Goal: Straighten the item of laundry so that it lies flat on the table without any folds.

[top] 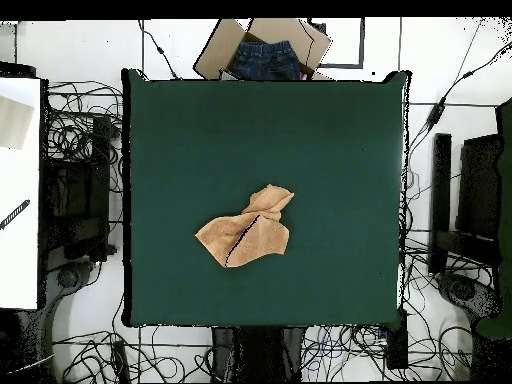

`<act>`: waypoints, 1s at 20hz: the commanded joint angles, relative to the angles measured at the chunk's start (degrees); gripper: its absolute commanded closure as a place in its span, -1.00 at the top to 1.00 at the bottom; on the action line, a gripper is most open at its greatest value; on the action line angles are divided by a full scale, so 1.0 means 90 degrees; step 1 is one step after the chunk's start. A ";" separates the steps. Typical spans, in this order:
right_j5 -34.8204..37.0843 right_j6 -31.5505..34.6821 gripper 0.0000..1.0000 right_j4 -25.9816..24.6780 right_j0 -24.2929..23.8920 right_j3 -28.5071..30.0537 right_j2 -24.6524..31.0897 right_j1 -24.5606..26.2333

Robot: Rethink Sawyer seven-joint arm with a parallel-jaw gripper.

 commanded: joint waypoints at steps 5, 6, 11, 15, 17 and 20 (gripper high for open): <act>0.0145 -0.3107 1.00 -0.0864 0.0759 -0.1378 -0.1663 0.0437; 0.0123 -0.3149 1.00 -0.0844 0.0768 -0.1416 -0.1723 0.0429; -0.0157 -0.2901 1.00 -0.0582 0.0658 -0.1071 -0.1936 0.0020; -0.0529 -0.2522 1.00 -0.0410 0.0468 -0.0445 -0.2183 -0.0534; -0.0762 -0.2281 1.00 -0.0366 0.0355 -0.0126 -0.2318 -0.0845; -0.1155 -0.1951 1.00 -0.0351 0.0055 0.0344 -0.2430 -0.1198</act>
